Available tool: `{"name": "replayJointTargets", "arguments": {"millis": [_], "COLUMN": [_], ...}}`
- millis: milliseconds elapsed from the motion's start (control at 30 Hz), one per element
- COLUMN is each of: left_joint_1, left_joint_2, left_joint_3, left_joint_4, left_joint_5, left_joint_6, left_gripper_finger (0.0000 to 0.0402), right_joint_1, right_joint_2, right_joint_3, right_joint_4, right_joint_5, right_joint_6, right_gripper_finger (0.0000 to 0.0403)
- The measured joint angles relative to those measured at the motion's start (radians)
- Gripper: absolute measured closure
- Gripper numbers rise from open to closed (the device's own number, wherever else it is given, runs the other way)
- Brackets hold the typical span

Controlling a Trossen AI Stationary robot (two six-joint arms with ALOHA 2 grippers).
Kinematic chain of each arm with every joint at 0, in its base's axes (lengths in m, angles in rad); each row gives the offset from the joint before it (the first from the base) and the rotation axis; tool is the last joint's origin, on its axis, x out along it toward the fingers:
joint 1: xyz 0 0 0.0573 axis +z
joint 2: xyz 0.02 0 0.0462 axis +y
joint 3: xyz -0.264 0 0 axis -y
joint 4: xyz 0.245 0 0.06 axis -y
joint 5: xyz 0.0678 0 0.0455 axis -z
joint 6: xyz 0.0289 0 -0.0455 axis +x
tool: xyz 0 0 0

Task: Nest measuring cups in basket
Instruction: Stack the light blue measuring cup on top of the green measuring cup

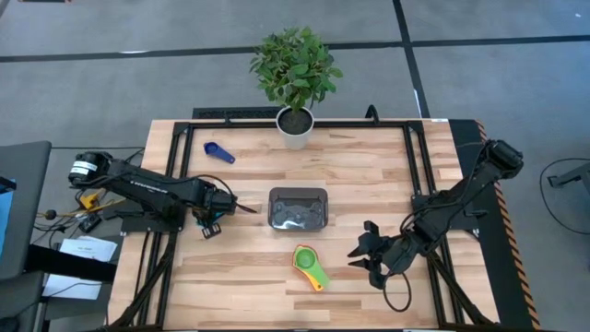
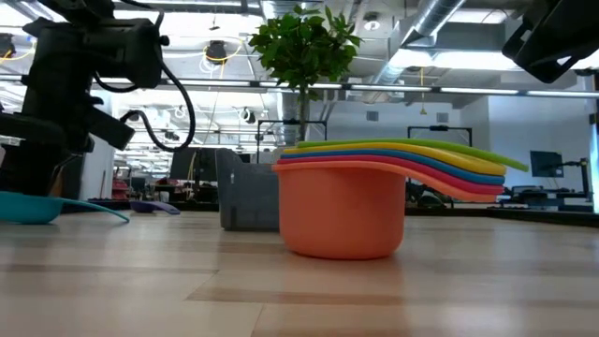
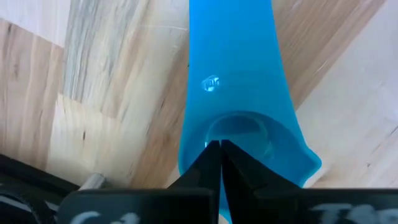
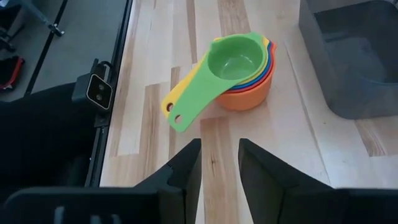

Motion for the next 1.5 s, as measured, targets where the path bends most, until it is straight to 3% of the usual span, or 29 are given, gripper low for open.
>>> {"name": "replayJointTargets", "arguments": {"millis": [400, 567, 667, 833, 967, 1067, 1233, 1500], "left_joint_1": [-0.009, -0.009, -0.009, -0.008, -0.008, -0.008, -0.008, -0.008], "left_joint_2": [0.000, 0.000, 0.000, 0.000, 0.000, 0.000, 0.000, 0.000], "left_joint_3": [0.160, 0.180, 0.174, 0.134, 0.083, 0.052, 0.021, 0.010], "left_joint_4": [-0.042, -0.097, -0.146, -0.202, -0.201, -0.202, -0.200, -0.143], "left_joint_5": [-0.008, -0.042, -0.062, -0.108, -0.083, -0.084, -0.078, -0.049], "left_joint_6": [0.138, 0.023, -0.059, -0.206, -0.251, -0.264, -0.261, -0.186], "left_gripper_finger": [0.0401, 0.0395, 0.0372, 0.0301, 0.0251, 0.0237, 0.0255, 0.0350], "right_joint_1": [0.013, 0.047, 0.062, 0.074, 0.073, 0.073, 0.073, 0.073], "right_joint_2": [0.000, 0.000, 0.000, 0.000, 0.000, 0.000, 0.000, 0.000], "right_joint_3": [0.000, 0.000, 0.000, 0.000, 0.000, 0.000, 0.001, 0.001], "right_joint_4": [0.000, -0.002, -0.002, -0.002, -0.003, -0.003, -0.004, -0.013], "right_joint_5": [0.001, 0.001, 0.018, 0.042, 0.044, 0.044, 0.044, 0.044], "right_joint_6": [0.011, 0.026, 0.026, 0.028, 0.037, 0.037, 0.037, 0.037], "right_gripper_finger": [0.0280, 0.0284, 0.0284, 0.0284, 0.0284, 0.0284, 0.0284, 0.0284]}}
